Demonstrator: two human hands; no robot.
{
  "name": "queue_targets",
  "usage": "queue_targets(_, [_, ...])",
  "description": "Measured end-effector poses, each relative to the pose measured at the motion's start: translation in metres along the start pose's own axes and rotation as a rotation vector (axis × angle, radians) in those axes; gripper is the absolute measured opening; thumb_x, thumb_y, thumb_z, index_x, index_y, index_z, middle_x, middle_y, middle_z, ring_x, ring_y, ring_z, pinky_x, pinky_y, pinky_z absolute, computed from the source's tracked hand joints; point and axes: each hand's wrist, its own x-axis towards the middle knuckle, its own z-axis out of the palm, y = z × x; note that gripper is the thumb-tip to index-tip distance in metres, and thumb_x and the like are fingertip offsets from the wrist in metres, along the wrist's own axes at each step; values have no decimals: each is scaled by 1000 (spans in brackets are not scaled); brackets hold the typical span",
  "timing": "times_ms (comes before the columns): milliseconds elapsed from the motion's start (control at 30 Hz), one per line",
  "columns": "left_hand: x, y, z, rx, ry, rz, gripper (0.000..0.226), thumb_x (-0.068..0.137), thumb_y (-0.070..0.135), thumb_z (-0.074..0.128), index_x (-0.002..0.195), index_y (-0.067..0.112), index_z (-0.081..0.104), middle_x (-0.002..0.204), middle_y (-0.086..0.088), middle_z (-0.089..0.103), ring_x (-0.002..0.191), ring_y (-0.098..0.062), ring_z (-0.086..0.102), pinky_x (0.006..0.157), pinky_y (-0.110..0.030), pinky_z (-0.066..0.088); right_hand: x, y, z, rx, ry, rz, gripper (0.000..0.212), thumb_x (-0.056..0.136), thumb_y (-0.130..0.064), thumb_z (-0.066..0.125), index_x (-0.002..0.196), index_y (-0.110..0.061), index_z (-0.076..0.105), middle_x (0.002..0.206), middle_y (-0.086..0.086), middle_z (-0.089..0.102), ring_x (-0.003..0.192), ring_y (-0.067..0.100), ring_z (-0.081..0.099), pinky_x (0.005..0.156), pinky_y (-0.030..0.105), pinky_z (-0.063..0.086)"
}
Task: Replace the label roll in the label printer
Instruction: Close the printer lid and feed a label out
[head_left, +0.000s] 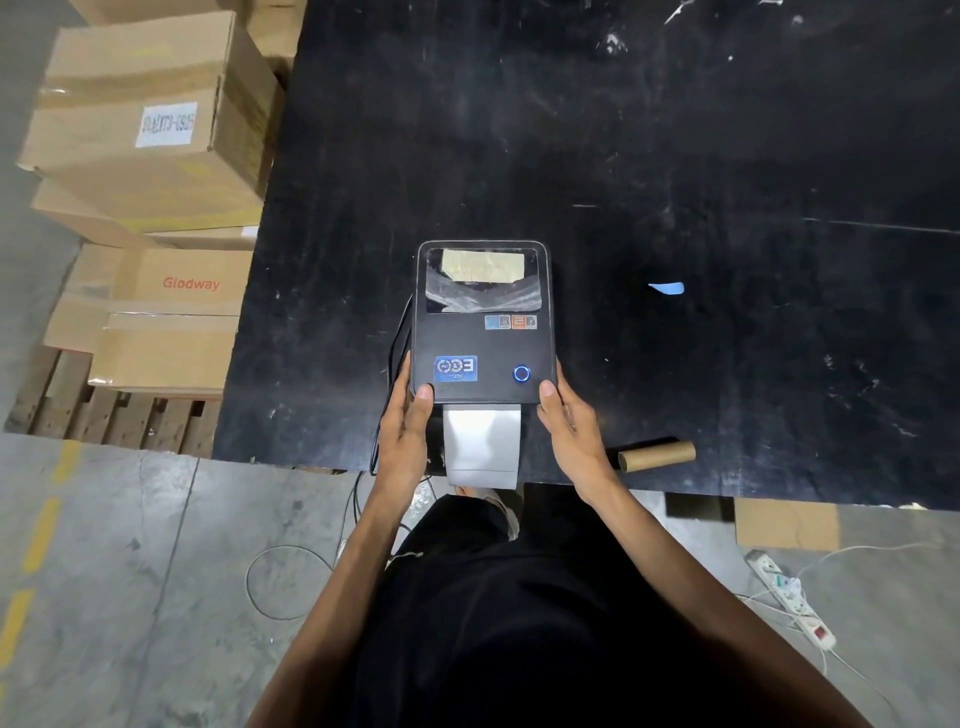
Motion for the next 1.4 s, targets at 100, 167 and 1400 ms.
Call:
queue_targets(100, [0, 0, 0, 8, -8, -22, 53, 107, 35, 47, 158, 25, 34, 151, 5, 54, 133, 0, 53, 107, -17, 45, 1, 1, 0, 13, -8, 0, 56, 107, -39, 42, 158, -21, 31, 144, -6, 60, 134, 8, 54, 117, 43, 40])
queue_targets(167, [-1, 0, 0, -6, -13, -31, 53, 106, 36, 47, 157, 22, 37, 151, -1, 55, 137, -11, 52, 118, -32, 40, 2, 3, 0, 18, -13, -3, 56, 107, -38, 42, 158, -21, 30, 143, -8, 60, 132, 5, 54, 116, 39, 41])
queue_targets(1400, [0, -3, 4, 14, -65, 9, 52, 110, 39, 35, 160, 23, 29, 159, 1, 44, 146, -8, 39, 123, -28, 29, 13, 15, 8, -47, -18, -40, 55, 111, -37, 27, 162, -19, 15, 152, -23, 30, 117, -41, 25, 92, -12, 21])
